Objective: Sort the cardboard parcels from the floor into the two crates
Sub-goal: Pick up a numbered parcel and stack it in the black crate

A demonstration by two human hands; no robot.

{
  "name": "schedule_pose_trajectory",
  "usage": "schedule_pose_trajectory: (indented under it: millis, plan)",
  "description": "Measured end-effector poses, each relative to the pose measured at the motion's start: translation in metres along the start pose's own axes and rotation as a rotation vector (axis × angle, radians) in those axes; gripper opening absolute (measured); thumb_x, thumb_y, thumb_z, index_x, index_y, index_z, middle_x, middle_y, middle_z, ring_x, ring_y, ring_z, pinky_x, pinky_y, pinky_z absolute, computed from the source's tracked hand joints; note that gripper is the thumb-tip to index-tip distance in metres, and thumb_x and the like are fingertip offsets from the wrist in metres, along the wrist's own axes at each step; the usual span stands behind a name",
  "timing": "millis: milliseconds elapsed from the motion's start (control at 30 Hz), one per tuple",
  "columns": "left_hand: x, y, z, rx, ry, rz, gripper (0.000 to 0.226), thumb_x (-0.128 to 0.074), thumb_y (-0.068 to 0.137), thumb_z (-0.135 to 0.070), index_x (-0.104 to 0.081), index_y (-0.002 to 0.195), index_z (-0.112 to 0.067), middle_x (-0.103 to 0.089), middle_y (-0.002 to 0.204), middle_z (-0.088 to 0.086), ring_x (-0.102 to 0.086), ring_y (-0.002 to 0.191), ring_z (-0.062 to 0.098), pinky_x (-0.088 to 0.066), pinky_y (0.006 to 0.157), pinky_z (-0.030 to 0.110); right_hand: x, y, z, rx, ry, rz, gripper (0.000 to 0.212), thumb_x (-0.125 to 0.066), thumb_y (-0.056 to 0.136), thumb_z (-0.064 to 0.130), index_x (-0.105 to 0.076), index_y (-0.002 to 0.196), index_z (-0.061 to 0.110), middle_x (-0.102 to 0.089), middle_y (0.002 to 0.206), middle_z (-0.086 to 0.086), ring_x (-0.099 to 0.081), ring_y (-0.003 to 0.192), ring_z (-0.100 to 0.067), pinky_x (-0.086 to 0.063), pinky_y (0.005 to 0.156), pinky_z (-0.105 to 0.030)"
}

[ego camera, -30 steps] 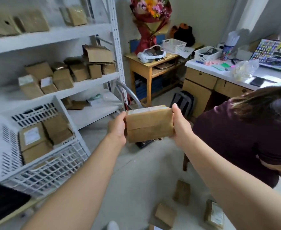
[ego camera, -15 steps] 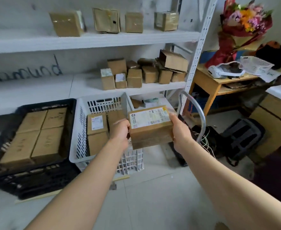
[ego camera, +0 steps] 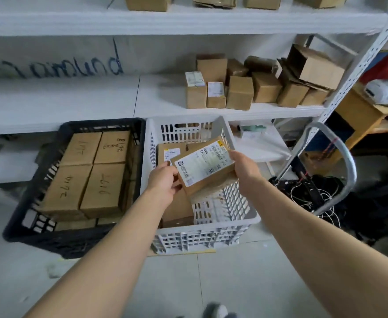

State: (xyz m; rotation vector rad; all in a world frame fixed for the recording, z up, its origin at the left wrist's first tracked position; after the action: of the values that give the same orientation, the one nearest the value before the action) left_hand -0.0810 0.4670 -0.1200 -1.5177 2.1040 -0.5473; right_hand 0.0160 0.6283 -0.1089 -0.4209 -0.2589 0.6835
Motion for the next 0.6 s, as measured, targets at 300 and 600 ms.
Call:
schedule_pose_trajectory:
  millis: [300, 600]
  plan:
    - [-0.016, 0.048, -0.003, 0.129, 0.036, -0.056, 0.009, -0.050, 0.094, -0.006, -0.059, 0.092, -0.002, -0.067, 0.092, 0.016, -0.066, 0.090, 0.030, -0.057, 0.077, 0.045, -0.020, 0.085, 0.024, 0.019, -0.116, 0.103, 0.008, -0.057, 0.092, 0.021, -0.060, 0.088, 0.014, -0.066, 0.085, -0.007, -0.064, 0.082, -0.025, -0.053, 0.068, -0.033]
    - [-0.033, 0.084, 0.014, 0.277, 0.024, -0.106, 0.012, -0.054, 0.095, -0.011, -0.057, 0.102, -0.003, -0.069, 0.101, 0.018, -0.067, 0.095, 0.029, -0.058, 0.076, 0.044, -0.031, 0.134, 0.031, 0.010, -0.252, 0.185, 0.008, -0.059, 0.093, 0.019, -0.062, 0.096, 0.012, -0.066, 0.090, -0.007, -0.062, 0.081, -0.023, -0.052, 0.072, -0.030]
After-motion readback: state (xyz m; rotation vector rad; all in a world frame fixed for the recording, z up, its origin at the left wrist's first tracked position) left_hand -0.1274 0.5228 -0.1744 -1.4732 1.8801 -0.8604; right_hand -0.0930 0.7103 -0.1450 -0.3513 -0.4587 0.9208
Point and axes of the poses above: each hand's wrist, its own y-axis towards the middle knuckle, its own x-axis out of the back of the hand, z = x × y, the point moved 2 cm from there along y, towards the middle knuckle
